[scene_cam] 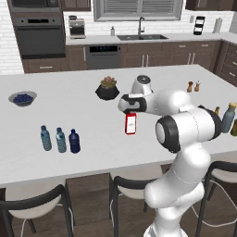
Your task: Move the plastic bottles in the middle to the plastics group, and the glass bottles in the middle to the glass group.
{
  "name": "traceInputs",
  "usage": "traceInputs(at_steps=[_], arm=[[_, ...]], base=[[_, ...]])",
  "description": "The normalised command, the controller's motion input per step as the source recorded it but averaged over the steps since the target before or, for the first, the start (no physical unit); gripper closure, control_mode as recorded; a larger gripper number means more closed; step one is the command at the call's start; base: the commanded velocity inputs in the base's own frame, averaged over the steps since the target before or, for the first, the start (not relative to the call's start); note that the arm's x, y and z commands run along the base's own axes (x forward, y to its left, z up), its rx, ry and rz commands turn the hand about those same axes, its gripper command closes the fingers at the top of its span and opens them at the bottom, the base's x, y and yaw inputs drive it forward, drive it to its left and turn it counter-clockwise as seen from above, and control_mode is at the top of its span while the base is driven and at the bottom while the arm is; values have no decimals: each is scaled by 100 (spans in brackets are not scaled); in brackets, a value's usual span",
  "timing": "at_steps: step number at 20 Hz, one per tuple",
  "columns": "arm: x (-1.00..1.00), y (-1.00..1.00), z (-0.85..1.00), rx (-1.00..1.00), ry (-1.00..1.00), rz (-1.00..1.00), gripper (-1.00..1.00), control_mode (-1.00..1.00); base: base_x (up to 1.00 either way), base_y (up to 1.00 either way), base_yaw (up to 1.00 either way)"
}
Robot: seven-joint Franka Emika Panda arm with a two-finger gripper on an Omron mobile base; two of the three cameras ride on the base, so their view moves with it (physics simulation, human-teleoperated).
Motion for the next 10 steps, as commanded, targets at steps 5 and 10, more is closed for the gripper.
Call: traceInputs(at_steps=[5,10], arm=[[5,0,-11,0,0,0,-100,-100],[3,0,-9,0,0,0,-100,-100]], base=[[0,0,0],[0,0,0]])
